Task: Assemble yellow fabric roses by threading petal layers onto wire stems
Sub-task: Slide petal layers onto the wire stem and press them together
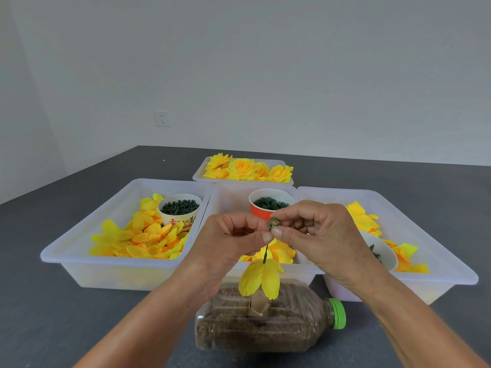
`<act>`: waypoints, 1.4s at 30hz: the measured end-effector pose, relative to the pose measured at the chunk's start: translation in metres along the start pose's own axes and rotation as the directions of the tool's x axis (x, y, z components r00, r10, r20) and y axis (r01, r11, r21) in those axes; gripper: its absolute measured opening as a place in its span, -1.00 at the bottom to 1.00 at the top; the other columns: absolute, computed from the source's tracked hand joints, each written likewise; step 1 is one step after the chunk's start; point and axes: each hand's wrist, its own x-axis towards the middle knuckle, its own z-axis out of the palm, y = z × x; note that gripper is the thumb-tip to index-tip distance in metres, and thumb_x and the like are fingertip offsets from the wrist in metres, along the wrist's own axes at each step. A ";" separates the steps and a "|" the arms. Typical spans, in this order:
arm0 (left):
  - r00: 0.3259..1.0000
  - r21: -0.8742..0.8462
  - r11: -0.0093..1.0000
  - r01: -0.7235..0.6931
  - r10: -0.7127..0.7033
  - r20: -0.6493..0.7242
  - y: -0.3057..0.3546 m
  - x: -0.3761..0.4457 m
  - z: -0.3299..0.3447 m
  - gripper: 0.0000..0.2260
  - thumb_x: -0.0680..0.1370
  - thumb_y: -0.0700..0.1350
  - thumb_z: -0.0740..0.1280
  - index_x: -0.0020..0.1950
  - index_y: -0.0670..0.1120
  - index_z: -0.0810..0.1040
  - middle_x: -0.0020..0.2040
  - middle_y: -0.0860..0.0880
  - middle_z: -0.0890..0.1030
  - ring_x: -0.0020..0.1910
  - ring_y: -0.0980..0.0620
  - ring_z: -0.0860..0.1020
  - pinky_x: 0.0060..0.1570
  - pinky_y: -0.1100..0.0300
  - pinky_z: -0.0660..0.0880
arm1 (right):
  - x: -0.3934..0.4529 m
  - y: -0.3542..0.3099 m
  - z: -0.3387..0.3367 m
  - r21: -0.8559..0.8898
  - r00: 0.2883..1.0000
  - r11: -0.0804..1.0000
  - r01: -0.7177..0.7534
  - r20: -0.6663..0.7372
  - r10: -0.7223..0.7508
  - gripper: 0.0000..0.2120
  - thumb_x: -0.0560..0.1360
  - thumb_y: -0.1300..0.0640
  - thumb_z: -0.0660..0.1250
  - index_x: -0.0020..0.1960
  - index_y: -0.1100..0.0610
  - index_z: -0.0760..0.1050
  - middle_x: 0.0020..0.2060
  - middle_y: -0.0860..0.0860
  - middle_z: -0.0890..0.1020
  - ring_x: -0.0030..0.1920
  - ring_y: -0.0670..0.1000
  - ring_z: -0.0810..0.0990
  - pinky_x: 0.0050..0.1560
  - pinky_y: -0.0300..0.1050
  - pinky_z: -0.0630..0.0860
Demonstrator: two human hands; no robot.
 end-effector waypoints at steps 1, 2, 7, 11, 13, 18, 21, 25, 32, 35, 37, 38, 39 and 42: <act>1.000 0.000 1.000 -0.002 0.002 0.002 0.000 0.000 0.000 -0.96 0.28 -0.18 0.44 -0.29 -0.10 0.64 -0.45 0.02 0.54 -0.44 0.14 0.43 -0.37 0.30 0.42 | 0.000 0.000 0.000 -0.005 1.000 1.000 0.008 0.003 -0.008 -0.69 0.33 0.29 0.51 -0.17 -0.13 0.60 -0.32 -0.18 0.65 -0.29 -0.20 0.59 -0.22 -0.35 0.51; 1.000 0.000 1.000 -0.005 0.005 0.005 0.000 -0.001 0.000 -0.96 0.27 -0.17 0.44 -0.30 -0.09 0.64 -0.45 0.02 0.54 -0.44 0.13 0.43 -0.37 0.30 0.42 | 0.000 -0.001 0.000 -0.014 1.000 1.000 0.017 0.005 -0.017 -0.69 0.33 0.29 0.51 -0.17 -0.13 0.60 -0.32 -0.19 0.64 -0.29 -0.21 0.58 -0.22 -0.37 0.50; 1.000 -0.003 1.000 -0.005 0.005 0.009 -0.001 -0.002 -0.001 -0.97 0.26 -0.16 0.45 -0.34 -0.05 0.64 -0.45 0.02 0.53 -0.42 0.12 0.42 -0.36 0.29 0.41 | -0.001 0.000 0.002 -0.028 1.000 1.000 0.010 0.012 -0.010 -0.72 0.32 0.28 0.51 -0.17 -0.09 0.62 -0.33 -0.13 0.64 -0.30 -0.19 0.58 -0.24 -0.37 0.49; 1.000 -0.009 1.000 0.003 -0.003 -0.004 -0.002 -0.003 -0.002 -0.98 0.24 -0.15 0.44 -0.36 -0.04 0.65 -0.44 0.03 0.55 -0.42 0.13 0.44 -0.37 0.29 0.43 | -0.001 0.002 0.003 0.015 1.000 1.000 -0.027 0.013 0.027 -0.73 0.32 0.27 0.52 -0.19 -0.10 0.62 -0.32 -0.05 0.66 -0.30 -0.16 0.59 -0.21 -0.25 0.57; 1.000 -0.011 1.000 0.005 -0.005 -0.007 -0.002 -0.003 -0.002 -0.98 0.24 -0.15 0.44 -0.37 -0.04 0.65 -0.44 0.04 0.55 -0.44 0.15 0.45 -0.38 0.30 0.44 | -0.001 0.002 0.004 0.022 0.999 0.999 -0.036 0.016 0.036 -0.74 0.32 0.26 0.52 -0.19 -0.10 0.63 -0.31 -0.01 0.67 -0.30 -0.14 0.59 -0.19 -0.19 0.59; 1.000 -0.007 1.000 0.009 -0.010 -0.011 -0.002 -0.003 -0.003 -0.97 0.25 -0.14 0.44 -0.40 -0.02 0.64 -0.45 0.07 0.55 -0.43 0.16 0.45 -0.37 0.31 0.44 | 0.000 0.000 0.006 -0.008 0.999 0.999 -0.040 0.019 0.040 -0.75 0.31 0.25 0.53 -0.20 -0.10 0.63 -0.32 -0.01 0.66 -0.31 -0.15 0.59 -0.20 -0.19 0.58; 1.000 -0.011 1.000 0.006 -0.006 -0.010 -0.002 -0.003 -0.002 -0.96 0.25 -0.15 0.44 -0.40 -0.03 0.64 -0.46 0.07 0.55 -0.44 0.17 0.45 -0.38 0.31 0.44 | -0.001 -0.001 0.005 -0.014 0.999 0.999 -0.042 0.029 0.043 -0.76 0.32 0.25 0.52 -0.19 -0.09 0.63 -0.31 0.00 0.66 -0.30 -0.16 0.58 -0.21 -0.22 0.58; 1.000 -0.012 1.000 0.011 -0.011 -0.018 -0.005 -0.003 -0.003 -0.96 0.25 -0.16 0.45 -0.40 -0.04 0.63 -0.46 0.06 0.54 -0.45 0.17 0.44 -0.38 0.31 0.43 | 0.000 -0.002 0.004 -0.026 0.997 0.998 -0.050 0.051 0.052 -0.75 0.31 0.26 0.53 -0.19 -0.08 0.62 -0.31 -0.02 0.67 -0.32 -0.21 0.58 -0.25 -0.35 0.51; 0.999 -0.011 0.999 0.034 -0.035 -0.040 -0.007 -0.004 -0.003 -0.95 0.26 -0.21 0.45 -0.33 -0.11 0.62 -0.44 0.03 0.55 -0.43 0.14 0.45 -0.36 0.29 0.43 | -0.002 -0.004 0.002 -0.073 0.996 0.996 -0.053 0.062 0.058 -0.75 0.31 0.25 0.53 -0.19 -0.09 0.61 -0.31 -0.05 0.66 -0.33 -0.25 0.56 -0.27 -0.42 0.46; 0.997 0.007 0.999 0.035 -0.034 -0.068 -0.008 -0.005 -0.003 -0.92 0.40 -0.33 0.40 -0.18 -0.17 0.61 -0.41 0.03 0.55 -0.44 0.14 0.46 -0.35 0.27 0.44 | -0.003 -0.003 0.003 -0.095 0.997 0.994 -0.062 0.050 0.067 -0.73 0.31 0.26 0.53 -0.22 -0.10 0.60 -0.32 -0.04 0.64 -0.34 -0.23 0.54 -0.27 -0.39 0.47; 0.995 0.014 1.000 0.018 -0.016 -0.102 -0.007 -0.005 -0.004 -0.87 0.46 -0.35 0.35 -0.09 -0.16 0.62 -0.34 0.01 0.58 -0.41 0.11 0.49 -0.35 0.27 0.47 | -0.005 -0.002 0.004 -0.101 0.995 0.992 -0.082 0.051 0.087 -0.75 0.31 0.27 0.53 -0.23 -0.07 0.60 -0.32 -0.03 0.64 -0.35 -0.24 0.53 -0.27 -0.39 0.48; 0.994 0.021 1.000 0.008 -0.006 -0.106 -0.006 -0.006 -0.004 -0.87 0.48 -0.34 0.33 -0.06 -0.16 0.62 -0.31 -0.01 0.60 -0.39 0.10 0.51 -0.34 0.27 0.48 | -0.006 -0.001 0.005 -0.093 0.993 0.991 -0.097 0.052 0.102 -0.76 0.31 0.28 0.53 -0.22 -0.05 0.61 -0.33 -0.03 0.64 -0.36 -0.25 0.52 -0.27 -0.40 0.47; 0.995 0.030 1.000 0.000 0.003 -0.099 -0.005 -0.006 -0.004 -0.87 0.49 -0.33 0.33 -0.05 -0.17 0.63 -0.29 -0.03 0.61 -0.37 0.10 0.52 -0.33 0.28 0.49 | -0.007 -0.001 0.006 -0.083 0.991 0.990 -0.113 0.055 0.118 -0.78 0.31 0.28 0.53 -0.21 -0.03 0.62 -0.33 -0.03 0.64 -0.36 -0.25 0.52 -0.27 -0.40 0.47; 0.998 0.051 0.999 -0.004 0.008 -0.060 -0.003 -0.009 -0.002 -0.90 0.42 -0.22 0.39 -0.08 -0.15 0.64 -0.32 -0.01 0.62 -0.38 0.11 0.52 -0.33 0.29 0.48 | -0.009 0.000 0.007 -0.066 0.986 0.988 -0.143 0.072 0.148 -0.82 0.31 0.27 0.53 -0.17 0.04 0.65 -0.32 -0.01 0.65 -0.36 -0.25 0.53 -0.26 -0.40 0.47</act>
